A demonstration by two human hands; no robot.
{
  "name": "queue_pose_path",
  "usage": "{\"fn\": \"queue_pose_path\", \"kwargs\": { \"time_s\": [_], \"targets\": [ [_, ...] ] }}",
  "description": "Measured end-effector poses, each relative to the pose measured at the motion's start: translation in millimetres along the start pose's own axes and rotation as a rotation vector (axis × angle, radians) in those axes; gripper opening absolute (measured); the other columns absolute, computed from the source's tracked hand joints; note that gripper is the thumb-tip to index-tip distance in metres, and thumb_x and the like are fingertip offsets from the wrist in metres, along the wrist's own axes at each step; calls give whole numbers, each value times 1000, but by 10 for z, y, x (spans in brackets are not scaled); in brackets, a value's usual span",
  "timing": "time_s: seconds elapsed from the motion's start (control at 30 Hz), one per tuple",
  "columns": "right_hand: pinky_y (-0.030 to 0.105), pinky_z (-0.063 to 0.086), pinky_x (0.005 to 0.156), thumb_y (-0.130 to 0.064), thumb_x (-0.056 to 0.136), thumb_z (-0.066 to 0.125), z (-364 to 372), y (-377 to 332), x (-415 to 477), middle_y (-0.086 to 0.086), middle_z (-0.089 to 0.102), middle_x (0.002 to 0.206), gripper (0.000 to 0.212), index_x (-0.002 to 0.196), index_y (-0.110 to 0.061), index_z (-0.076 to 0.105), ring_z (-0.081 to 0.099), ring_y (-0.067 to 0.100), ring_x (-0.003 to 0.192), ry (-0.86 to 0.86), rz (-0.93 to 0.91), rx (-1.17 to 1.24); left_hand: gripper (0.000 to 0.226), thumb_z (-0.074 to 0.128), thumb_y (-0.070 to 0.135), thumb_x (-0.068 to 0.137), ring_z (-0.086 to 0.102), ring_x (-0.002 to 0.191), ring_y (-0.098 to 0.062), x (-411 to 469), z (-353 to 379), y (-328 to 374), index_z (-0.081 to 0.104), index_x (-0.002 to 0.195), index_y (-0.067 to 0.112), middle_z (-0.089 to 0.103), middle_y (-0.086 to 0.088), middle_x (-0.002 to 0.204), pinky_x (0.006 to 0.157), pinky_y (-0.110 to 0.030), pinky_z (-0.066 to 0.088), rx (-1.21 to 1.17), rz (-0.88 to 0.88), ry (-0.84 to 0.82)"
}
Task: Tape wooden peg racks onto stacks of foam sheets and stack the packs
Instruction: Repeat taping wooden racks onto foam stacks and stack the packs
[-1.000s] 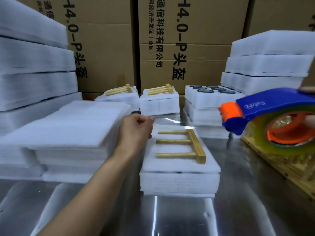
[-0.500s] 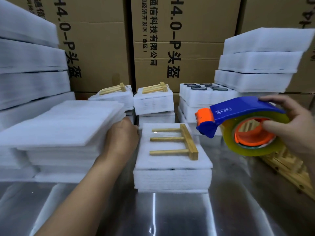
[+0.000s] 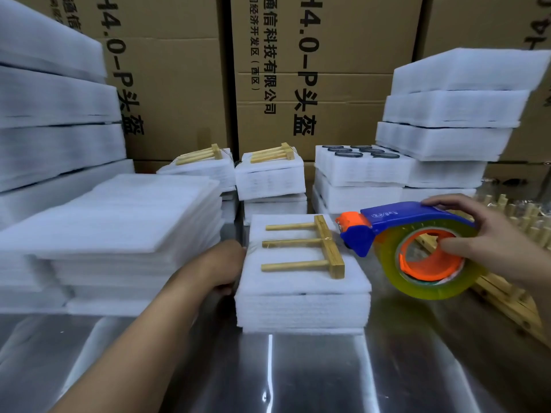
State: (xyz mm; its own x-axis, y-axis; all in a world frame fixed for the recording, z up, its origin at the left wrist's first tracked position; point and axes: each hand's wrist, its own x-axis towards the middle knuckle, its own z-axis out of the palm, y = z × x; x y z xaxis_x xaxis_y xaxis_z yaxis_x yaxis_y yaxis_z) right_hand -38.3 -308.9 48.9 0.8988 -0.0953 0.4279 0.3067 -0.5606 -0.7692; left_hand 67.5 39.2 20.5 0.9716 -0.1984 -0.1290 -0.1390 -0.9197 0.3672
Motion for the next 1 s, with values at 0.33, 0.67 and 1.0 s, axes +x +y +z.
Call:
{"fn": "queue_pose_path", "kwargs": {
  "time_s": [0.33, 0.67, 1.0],
  "targets": [
    [47, 54, 73, 16, 78, 61, 104, 35, 7, 0, 53, 111, 60, 99, -40, 59, 63, 31, 89, -54, 130, 20, 32, 42, 14, 97, 41, 55, -6, -36, 16, -18, 42, 66, 14, 47, 2, 68, 38, -10, 31, -38, 79, -1],
    [44, 53, 72, 19, 79, 60, 105, 70, 26, 3, 54, 113, 62, 101, -39, 58, 63, 30, 90, -82, 166, 58, 30, 43, 20, 98, 44, 48, -11, -66, 18, -46, 45, 69, 13, 50, -2, 65, 35, -16, 33, -114, 80, -19],
    [33, 54, 65, 17, 80, 59, 100, 56, 16, 1, 54, 111, 62, 101, -41, 56, 64, 21, 84, -106, 174, 66, 27, 42, 18, 97, 44, 55, -12, -37, 40, -50, 44, 70, 14, 50, -2, 70, 44, -19, 35, -118, 57, -22]
  ]
}}
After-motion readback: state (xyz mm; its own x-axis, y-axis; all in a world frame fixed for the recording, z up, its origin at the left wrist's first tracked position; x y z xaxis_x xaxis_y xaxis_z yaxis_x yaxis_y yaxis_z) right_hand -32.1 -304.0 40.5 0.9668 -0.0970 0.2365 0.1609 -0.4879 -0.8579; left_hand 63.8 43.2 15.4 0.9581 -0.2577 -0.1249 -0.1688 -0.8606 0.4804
